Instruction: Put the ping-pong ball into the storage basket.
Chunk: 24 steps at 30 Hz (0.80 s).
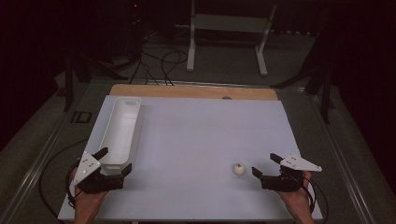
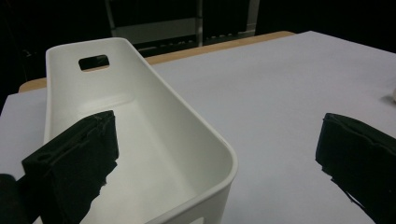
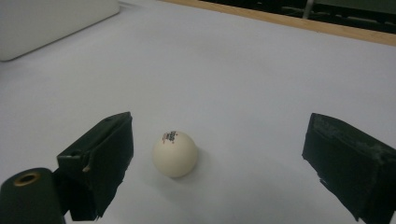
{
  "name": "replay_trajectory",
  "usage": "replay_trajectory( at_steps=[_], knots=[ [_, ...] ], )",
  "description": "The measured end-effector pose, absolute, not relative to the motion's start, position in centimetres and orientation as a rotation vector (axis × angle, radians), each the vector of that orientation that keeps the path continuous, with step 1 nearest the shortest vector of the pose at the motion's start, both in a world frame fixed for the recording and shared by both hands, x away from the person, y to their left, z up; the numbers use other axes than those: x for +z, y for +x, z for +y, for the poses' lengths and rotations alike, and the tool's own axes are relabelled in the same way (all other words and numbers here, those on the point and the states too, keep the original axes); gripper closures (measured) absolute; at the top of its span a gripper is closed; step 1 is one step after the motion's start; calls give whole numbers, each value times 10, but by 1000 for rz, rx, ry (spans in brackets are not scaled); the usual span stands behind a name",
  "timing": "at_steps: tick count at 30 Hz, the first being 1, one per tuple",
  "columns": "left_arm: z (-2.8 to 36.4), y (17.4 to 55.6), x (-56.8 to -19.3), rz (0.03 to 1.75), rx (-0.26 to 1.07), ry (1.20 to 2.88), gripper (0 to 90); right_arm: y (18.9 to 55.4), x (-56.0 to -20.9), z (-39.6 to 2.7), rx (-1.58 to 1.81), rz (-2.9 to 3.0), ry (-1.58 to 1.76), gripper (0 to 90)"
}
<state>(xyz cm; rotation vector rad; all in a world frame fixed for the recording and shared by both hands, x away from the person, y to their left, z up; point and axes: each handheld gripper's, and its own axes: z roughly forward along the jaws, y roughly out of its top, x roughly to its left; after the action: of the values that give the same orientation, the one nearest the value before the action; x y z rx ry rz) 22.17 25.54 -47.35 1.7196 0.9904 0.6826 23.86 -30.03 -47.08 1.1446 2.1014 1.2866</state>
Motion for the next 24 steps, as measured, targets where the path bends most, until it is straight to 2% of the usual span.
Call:
replay_trajectory(
  at_steps=[24],
  knots=[
    [253, 223, -475, 991, 674, 1737, 0, 260, -453, -292, 1258, 2191, 1150, 85]
  ],
)
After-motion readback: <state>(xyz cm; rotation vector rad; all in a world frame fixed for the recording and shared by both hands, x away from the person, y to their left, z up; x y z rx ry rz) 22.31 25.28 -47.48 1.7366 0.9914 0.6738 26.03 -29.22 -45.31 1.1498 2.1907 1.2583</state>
